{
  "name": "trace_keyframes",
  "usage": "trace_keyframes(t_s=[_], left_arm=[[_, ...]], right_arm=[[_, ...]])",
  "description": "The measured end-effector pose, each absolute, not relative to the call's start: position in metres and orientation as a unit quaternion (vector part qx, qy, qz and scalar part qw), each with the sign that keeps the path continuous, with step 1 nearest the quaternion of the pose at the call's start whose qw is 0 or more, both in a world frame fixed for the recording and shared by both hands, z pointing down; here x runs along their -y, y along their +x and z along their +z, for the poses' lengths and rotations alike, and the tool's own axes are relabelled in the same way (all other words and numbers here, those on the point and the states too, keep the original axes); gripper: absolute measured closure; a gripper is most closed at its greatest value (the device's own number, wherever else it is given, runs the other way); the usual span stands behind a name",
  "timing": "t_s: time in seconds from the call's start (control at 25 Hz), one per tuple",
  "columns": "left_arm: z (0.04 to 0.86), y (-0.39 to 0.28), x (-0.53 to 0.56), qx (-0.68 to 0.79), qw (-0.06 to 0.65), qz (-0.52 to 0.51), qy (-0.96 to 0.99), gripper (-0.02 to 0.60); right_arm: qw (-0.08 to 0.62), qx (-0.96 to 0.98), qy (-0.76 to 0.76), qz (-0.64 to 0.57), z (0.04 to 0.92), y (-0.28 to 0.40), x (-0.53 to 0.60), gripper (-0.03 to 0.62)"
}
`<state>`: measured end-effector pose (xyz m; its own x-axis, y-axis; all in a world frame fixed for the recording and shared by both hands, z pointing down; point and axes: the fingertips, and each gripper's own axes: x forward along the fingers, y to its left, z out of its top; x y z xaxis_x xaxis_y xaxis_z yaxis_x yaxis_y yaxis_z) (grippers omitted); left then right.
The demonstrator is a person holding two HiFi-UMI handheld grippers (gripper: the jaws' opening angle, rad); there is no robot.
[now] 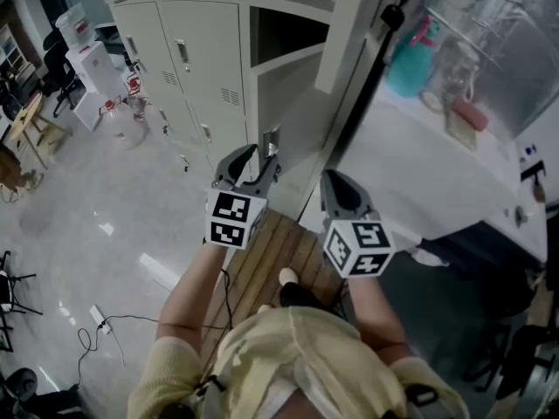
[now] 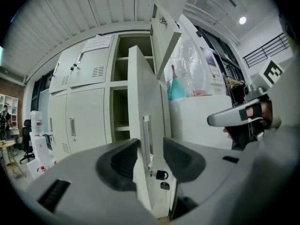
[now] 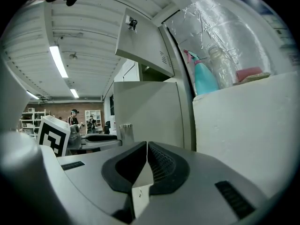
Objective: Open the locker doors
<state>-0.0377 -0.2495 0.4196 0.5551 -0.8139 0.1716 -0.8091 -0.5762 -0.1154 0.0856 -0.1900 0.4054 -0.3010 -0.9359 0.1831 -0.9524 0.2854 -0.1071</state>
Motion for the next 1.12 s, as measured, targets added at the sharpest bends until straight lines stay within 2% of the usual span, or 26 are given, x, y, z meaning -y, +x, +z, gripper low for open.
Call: trace_keyframes(t_s=[0.32,1.12], left_arm=[[0.419,-0.020,0.225,-0.451,0.022,-0.100,-0.887,0.420],[0.419,0.023,0.181,-0.375,-0.007,-0.081,-0.923,0.420]], right_arm=[[0.037,0.793,0.599,0.103,0.409,0.099,0.183,0.588],[0.028,0.770,0.628,0.107,0.408,0.139,0.166,0.588]])
